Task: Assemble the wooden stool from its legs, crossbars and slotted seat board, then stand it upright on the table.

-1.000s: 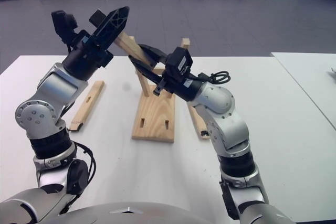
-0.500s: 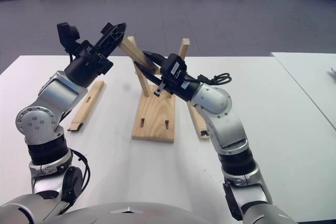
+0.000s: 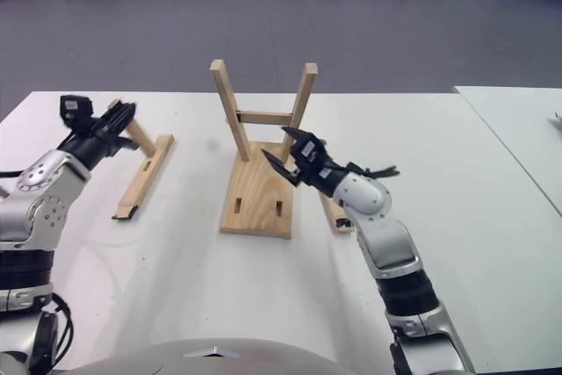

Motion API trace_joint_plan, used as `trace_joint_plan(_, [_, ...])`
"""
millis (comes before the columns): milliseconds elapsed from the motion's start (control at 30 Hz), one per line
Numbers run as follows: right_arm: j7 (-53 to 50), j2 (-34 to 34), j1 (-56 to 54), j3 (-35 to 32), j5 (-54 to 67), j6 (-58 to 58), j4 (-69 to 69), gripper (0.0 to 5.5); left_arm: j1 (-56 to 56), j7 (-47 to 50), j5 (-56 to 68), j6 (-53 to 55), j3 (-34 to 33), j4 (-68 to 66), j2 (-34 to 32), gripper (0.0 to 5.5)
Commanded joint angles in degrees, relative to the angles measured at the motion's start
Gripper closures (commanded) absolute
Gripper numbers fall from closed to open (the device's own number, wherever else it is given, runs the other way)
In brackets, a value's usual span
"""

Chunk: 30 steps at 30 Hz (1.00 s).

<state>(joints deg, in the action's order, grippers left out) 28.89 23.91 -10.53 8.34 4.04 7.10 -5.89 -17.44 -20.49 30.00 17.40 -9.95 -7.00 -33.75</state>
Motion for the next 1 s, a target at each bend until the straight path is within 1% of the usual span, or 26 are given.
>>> trace_joint_plan(33, [-2.2,-1.4,2.9,-2.6,-0.5,-5.8,11.2,1.97,-6.9,-7.1,0.9,-6.2,-4.4,-15.0,1.9,5.09])
trace_joint_plan(167, [-3.6,-2.3,3.0,-3.6,-2.1,-10.6,17.7,1.96,-8.6,-10.2,5.5,-5.9,-10.3,-21.6,5.1,5.09])
trace_joint_plan(333, [-3.9,-3.6,3.2,-4.0,-2.0,-12.6,19.3,1.96,-7.9,-8.7,7.8,-4.5,-14.4,-22.4,8.1,5.09])
trace_joint_plan(500, [-3.4,-4.2,2.0,-4.5,-1.8,-12.3,19.7,1.96,-7.2,-8.2,5.4,-4.8,-13.9,-23.9,9.4,5.09])
trace_joint_plan(733, [-3.2,-4.6,1.9,-4.6,-1.6,-11.8,19.1,1.96,-6.0,-7.6,2.2,-5.4,-14.1,-25.2,8.6,5.09])
trace_joint_plan(867, [-3.0,-4.7,1.6,-4.3,-2.1,-11.6,18.8,1.96,-5.4,-7.6,-1.4,-6.2,-11.6,-27.6,9.0,5.09])
trace_joint_plan(1000, [-3.1,-4.1,1.5,-3.5,-3.5,-11.9,18.1,1.96,-4.0,-5.2,-5.5,-6.4,-8.6,-28.0,8.6,5.09])
